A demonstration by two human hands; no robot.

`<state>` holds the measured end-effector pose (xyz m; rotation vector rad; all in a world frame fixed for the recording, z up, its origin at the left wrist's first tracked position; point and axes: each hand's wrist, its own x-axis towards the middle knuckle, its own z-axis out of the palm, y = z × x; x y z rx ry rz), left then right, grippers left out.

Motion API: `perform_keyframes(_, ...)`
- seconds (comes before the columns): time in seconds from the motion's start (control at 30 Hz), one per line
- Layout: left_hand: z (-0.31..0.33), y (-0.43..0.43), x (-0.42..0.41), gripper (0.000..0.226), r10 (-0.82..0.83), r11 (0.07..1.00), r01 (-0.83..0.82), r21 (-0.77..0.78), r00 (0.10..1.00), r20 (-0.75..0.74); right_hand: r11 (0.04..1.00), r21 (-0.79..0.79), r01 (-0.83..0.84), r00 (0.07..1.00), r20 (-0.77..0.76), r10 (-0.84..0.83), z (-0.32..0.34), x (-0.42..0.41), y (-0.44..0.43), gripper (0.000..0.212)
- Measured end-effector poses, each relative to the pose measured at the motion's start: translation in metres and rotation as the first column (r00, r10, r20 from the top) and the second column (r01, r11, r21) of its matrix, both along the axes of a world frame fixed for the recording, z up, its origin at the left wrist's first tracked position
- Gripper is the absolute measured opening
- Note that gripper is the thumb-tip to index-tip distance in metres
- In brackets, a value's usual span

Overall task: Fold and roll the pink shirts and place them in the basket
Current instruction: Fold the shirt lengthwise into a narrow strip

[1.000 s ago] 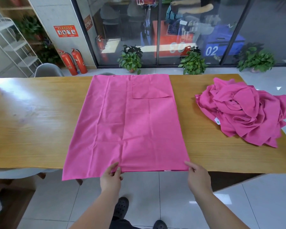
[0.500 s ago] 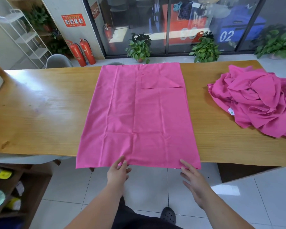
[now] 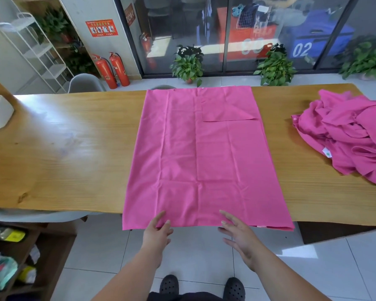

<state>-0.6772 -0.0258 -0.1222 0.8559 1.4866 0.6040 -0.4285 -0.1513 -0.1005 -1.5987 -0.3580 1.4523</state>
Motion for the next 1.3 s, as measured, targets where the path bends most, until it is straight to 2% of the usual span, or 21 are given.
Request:
perform_keyframes(0.13,0.002,0.016,-0.031,0.036,0.084,0.996,-0.084,0.012,0.996,0.010,1.000,-0.020,0.011,1.000,0.013,-0.011,-0.003,-0.023,0.019,0.036)
perform_keyframes(0.33,-0.006,0.048,-0.081,0.038,0.329,0.944,-0.328,-0.021,0.943,0.051,0.998,-0.023,0.055,0.998,0.024,-0.054,-0.009,-0.050,0.041,0.035)
perform_keyframes(0.47,-0.009,0.060,-0.099,0.043,0.414,0.910,-0.410,-0.063,0.904,0.105,0.979,-0.030,0.200,0.978,0.059,-0.198,-0.017,-0.063,0.053,0.031)
perform_keyframes(0.57,-0.008,0.067,-0.108,0.041,0.386,0.922,-0.386,-0.029,0.922,0.024,0.950,-0.020,0.312,0.946,0.099,-0.309,-0.021,-0.069,0.057,0.029)
perform_keyframes(0.67,-0.001,0.078,-0.120,0.036,0.310,0.949,-0.306,0.071,0.950,-0.044,0.924,-0.010,0.381,0.917,0.132,-0.377,-0.017,-0.072,0.060,0.028)
perform_keyframes(0.77,0.017,0.096,-0.130,0.033,0.274,0.951,-0.275,0.144,0.961,0.029,0.903,0.004,0.430,0.895,0.126,-0.427,-0.011,-0.074,0.063,0.027)
perform_keyframes(0.87,0.032,0.110,-0.133,0.034,0.298,0.934,-0.315,0.172,0.947,0.118,0.883,0.017,0.469,0.878,0.099,-0.468,-0.007,-0.076,0.067,0.025)
perform_keyframes(0.97,0.031,0.114,-0.133,0.037,0.320,0.941,-0.337,0.031,0.917,0.239,0.859,0.008,0.512,0.858,0.054,-0.511,-0.006,-0.081,0.068,0.023)
perform_keyframes(1.07,0.017,0.111,-0.135,0.037,0.295,0.952,-0.266,-0.150,0.928,0.225,0.861,-0.001,0.509,0.859,0.051,-0.509,-0.007,-0.082,0.067,0.022)
perform_keyframes(1.2,0.013,0.114,-0.137,0.039,0.176,0.975,-0.156,-0.160,0.977,0.119,0.878,0.000,0.479,0.876,0.072,-0.477,-0.010,-0.078,0.063,0.024)
perform_keyframes(1.3,0.027,0.123,-0.144,0.039,0.084,0.994,-0.081,-0.074,0.995,0.046,0.870,0.014,0.493,0.867,0.081,-0.492,-0.009,-0.074,0.064,0.024)
